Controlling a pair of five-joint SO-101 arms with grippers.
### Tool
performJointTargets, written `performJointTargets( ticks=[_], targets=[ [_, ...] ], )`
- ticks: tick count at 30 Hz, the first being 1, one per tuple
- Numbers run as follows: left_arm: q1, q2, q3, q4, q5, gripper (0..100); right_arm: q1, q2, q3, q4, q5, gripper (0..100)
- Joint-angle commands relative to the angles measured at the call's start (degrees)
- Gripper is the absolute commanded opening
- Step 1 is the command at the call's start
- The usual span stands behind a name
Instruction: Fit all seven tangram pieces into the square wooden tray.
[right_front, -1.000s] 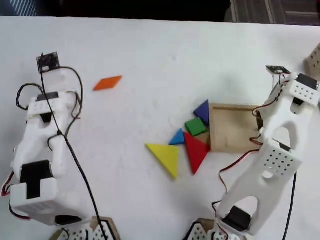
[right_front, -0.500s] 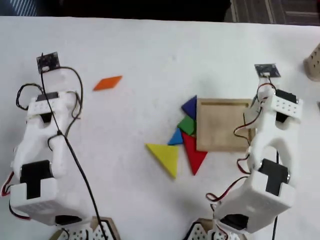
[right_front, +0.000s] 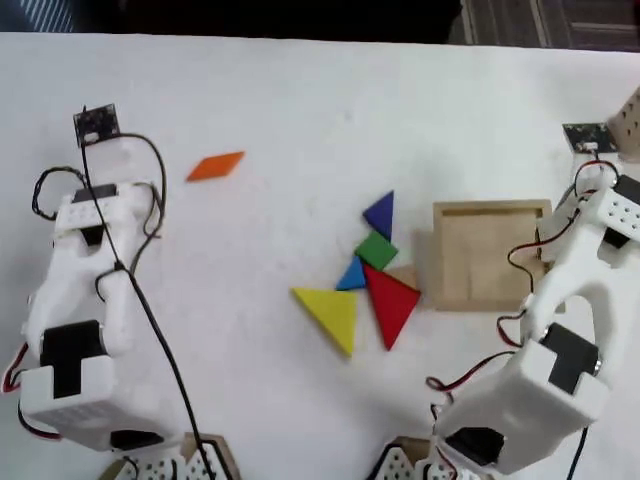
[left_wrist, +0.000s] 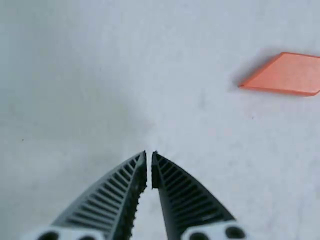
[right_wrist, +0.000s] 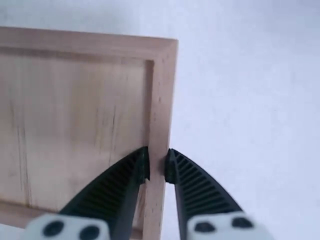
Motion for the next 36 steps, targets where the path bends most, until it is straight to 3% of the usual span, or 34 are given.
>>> performJointTargets(
  ticks=[1, 7, 19, 26, 36],
  targets=[
    [-0.31, -3.21, -0.35, -1.14, 0.53, 5, 1.27, 2.59, 0.44, -3.38, 2.37, 1.8],
    [-0.31, -3.21, -0.35, -1.32, 0.53, 5, 0.40, 5.67, 7.03, -10.24, 1.14, 1.8],
    [-0.57, -3.21, -0.35, -1.49, 0.53, 5, -15.96, -13.85, 33.14, -21.32, -14.15, 1.8],
    [-0.57, -3.30, -0.35, -1.49, 0.53, 5, -25.63, -22.29, 39.91, -21.23, -24.79, 1.8],
    [-0.57, -3.30, -0.35, -1.49, 0.53, 5, -36.00, -22.55, 40.35, -18.07, -35.08, 1.8]
  ],
)
